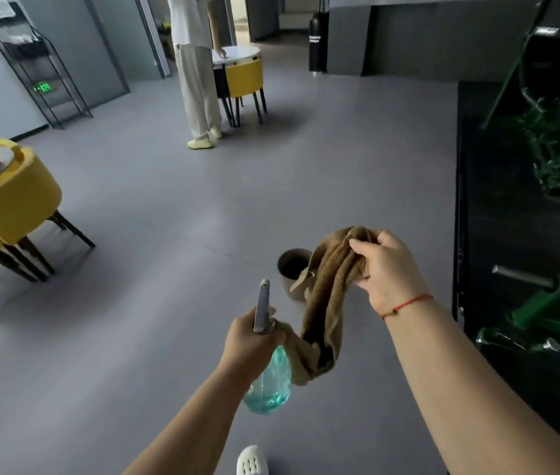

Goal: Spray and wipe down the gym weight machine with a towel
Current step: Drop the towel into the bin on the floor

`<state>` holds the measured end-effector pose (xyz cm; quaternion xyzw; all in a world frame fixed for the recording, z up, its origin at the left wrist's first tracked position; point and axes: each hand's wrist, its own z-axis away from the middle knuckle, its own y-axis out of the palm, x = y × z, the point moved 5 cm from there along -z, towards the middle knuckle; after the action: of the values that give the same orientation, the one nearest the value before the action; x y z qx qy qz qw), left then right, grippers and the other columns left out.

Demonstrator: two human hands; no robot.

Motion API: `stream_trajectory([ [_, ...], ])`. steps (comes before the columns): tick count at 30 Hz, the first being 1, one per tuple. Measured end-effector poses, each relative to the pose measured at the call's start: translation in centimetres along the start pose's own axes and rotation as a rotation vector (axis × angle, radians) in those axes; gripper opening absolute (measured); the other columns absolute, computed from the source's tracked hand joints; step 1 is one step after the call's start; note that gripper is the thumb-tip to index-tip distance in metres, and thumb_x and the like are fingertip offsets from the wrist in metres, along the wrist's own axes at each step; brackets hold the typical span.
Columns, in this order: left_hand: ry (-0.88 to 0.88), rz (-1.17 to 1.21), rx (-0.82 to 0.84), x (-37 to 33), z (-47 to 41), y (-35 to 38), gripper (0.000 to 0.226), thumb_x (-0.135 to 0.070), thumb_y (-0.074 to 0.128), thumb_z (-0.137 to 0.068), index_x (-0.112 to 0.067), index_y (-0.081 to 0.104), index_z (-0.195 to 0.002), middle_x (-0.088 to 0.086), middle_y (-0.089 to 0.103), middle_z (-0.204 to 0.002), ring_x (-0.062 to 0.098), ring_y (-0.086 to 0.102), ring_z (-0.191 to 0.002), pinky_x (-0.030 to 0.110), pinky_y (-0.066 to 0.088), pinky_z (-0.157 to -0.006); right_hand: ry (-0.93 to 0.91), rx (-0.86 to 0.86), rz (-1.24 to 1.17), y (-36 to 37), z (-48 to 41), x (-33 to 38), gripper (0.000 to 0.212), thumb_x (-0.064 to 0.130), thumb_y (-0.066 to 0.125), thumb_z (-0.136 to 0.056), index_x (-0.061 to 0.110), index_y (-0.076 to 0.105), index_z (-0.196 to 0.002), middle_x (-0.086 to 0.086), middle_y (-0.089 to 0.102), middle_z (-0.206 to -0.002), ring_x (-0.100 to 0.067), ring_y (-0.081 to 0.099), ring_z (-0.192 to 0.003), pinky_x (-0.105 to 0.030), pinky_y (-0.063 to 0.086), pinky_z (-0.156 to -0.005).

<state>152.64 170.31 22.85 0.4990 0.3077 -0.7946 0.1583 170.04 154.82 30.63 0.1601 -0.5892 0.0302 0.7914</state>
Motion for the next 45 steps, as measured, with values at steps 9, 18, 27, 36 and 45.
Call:
stream_trajectory([
  [9,-0.032,-0.037,0.083,-2.1,-18.4,-1.3,0.020,-0.008,0.075,-0.081,-0.019,0.066,-0.094,0.003,0.068,-0.084,0.020,0.064,-0.075,0.028,0.049,-0.063,0.064,-0.086,-0.364,9.3,-15.1,3.7,0.019,0.008,0.051,-0.101,0.014,0.069,-0.094,-0.006,0.073,-0.090,-0.023,0.067,-0.088,-0.046,0.048,-0.072],
  [18,-0.059,-0.245,0.379,-6.3,-35.1,-1.2,0.004,-0.009,0.070,-0.082,-0.005,0.068,-0.082,0.000,0.061,-0.065,0.015,0.057,-0.057,0.023,0.046,-0.055,0.117,-0.202,-0.501,15.3,-26.8,5.7,0.018,0.010,0.052,-0.101,0.011,0.067,-0.090,-0.007,0.070,-0.095,-0.023,0.062,-0.091,-0.054,0.037,-0.088],
  [27,-0.212,-0.278,0.418,-6.7,-47.3,1.9,0.017,-0.005,0.076,-0.079,-0.010,0.061,-0.074,0.001,0.052,-0.064,0.016,0.047,-0.059,0.026,0.039,-0.056,0.161,-0.079,-0.535,19.1,-40.1,6.0,0.032,0.008,0.054,-0.097,0.002,0.064,-0.127,-0.018,0.071,-0.120,-0.034,0.066,-0.114,-0.059,0.048,-0.099],
  [36,-0.370,-0.162,0.166,-5.7,-58.5,4.6,0.043,0.001,0.069,-0.084,-0.012,0.064,-0.124,0.000,0.073,-0.110,0.014,0.067,-0.092,0.021,0.047,-0.065,0.579,0.123,-0.474,20.7,-54.0,0.9,0.027,0.007,0.044,-0.101,0.000,0.070,-0.094,-0.020,0.071,-0.101,-0.034,0.061,-0.112,-0.058,0.038,-0.112],
  [45,-0.453,-0.091,0.029,-6.2,-61.8,7.5,0.039,0.003,0.069,-0.085,-0.014,0.063,-0.119,0.000,0.075,-0.101,0.012,0.069,-0.089,0.016,0.047,-0.066,0.886,0.013,-0.204,19.8,-60.8,-8.5,0.035,0.002,0.035,-0.105,-0.002,0.061,-0.083,-0.026,0.072,-0.092,-0.035,0.071,-0.088,-0.045,0.056,-0.091],
])
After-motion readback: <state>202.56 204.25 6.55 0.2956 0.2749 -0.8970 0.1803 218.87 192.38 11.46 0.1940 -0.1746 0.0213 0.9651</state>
